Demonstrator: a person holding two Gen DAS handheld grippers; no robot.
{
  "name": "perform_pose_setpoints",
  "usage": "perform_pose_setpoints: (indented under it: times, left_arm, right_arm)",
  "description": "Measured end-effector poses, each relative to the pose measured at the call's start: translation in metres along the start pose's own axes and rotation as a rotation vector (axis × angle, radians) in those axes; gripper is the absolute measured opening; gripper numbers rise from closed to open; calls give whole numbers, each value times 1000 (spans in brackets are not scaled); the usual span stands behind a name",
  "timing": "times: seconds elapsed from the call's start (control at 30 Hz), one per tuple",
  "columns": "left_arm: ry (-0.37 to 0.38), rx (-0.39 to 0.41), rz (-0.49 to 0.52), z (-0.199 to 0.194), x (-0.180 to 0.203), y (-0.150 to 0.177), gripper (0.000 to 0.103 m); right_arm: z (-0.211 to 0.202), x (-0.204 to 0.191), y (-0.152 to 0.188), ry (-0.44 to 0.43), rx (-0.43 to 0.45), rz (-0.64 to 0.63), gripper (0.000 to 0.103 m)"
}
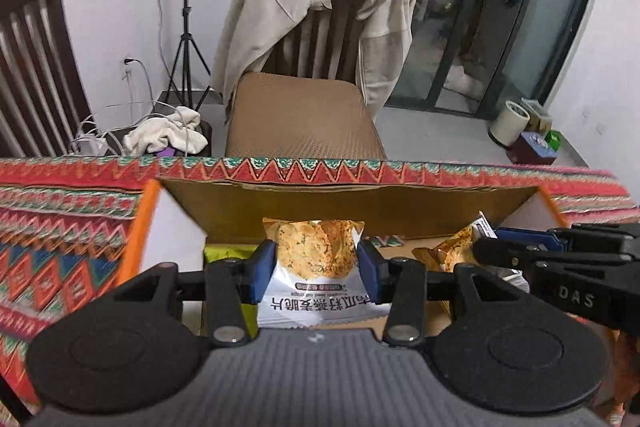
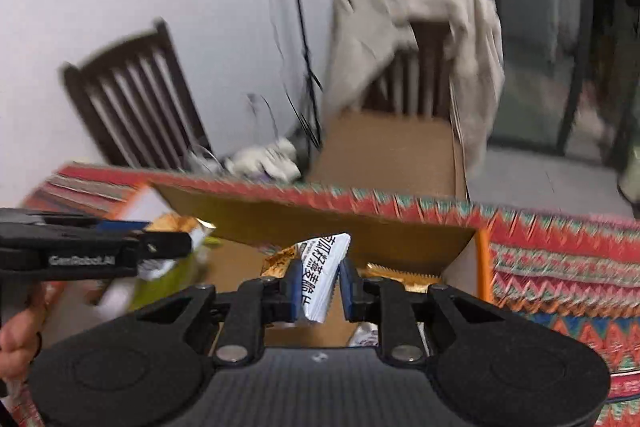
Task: Organize snacks
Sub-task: 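Lower both packets into the cardboard box and open both tools, then move both tools back to the snack pile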
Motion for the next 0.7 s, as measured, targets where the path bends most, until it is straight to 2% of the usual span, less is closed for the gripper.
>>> perform_pose_setpoints:
  times: [0.03,0.07,0.1,0.13,0.17,0.2,0.27,0.43,0.53,0.63,0.7]
  left_arm:
    - [3,-10,-1,6,-2,2,50]
    - [14,-40,-17,11,-6,5,62]
    - [41,-49,-30,13,-7,6,66]
    - [58,-37,-42,11,-10,5,77]
    - [56,-35,-56,12,-12,5,83]
    - [46,-49,-61,14,-14,7,83]
    - [33,-43,-55,12,-13,8,83]
    - [9,-13,-55,-11,-14,9,83]
    - [30,50,-53,-53,-13,2,83]
    - [64,124,-28,-110,-12,7,90]
    - [55,154,-6,-146,-12,15,90]
  right_arm:
    - [11,3,1,9,-15,12,19]
    - [19,6,4,11,-25,24,20]
    - [28,9,7,9,-64,55,24]
    - [32,12,10,-5,-85,84,24]
    - [32,15,10,-23,-85,101,27]
    - [32,17,11,-31,-83,111,34]
    - [33,19,13,-7,-89,124,42]
    - [17,12,7,53,-26,59,42]
    - [-16,7,-5,24,28,56,46]
    - [-67,-2,-11,17,95,27,60]
    - [-102,-8,-11,15,120,5,69]
Point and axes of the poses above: each gripper's, at about its wrist camera, not at the fingertips, and z roughly the way its jaws point, x to its right, y to its underside, the point moved 4 cm from there along z, roughly the way its jaws point, and after that the axes turned 2 degrees about -x, right-handed, at the moved point
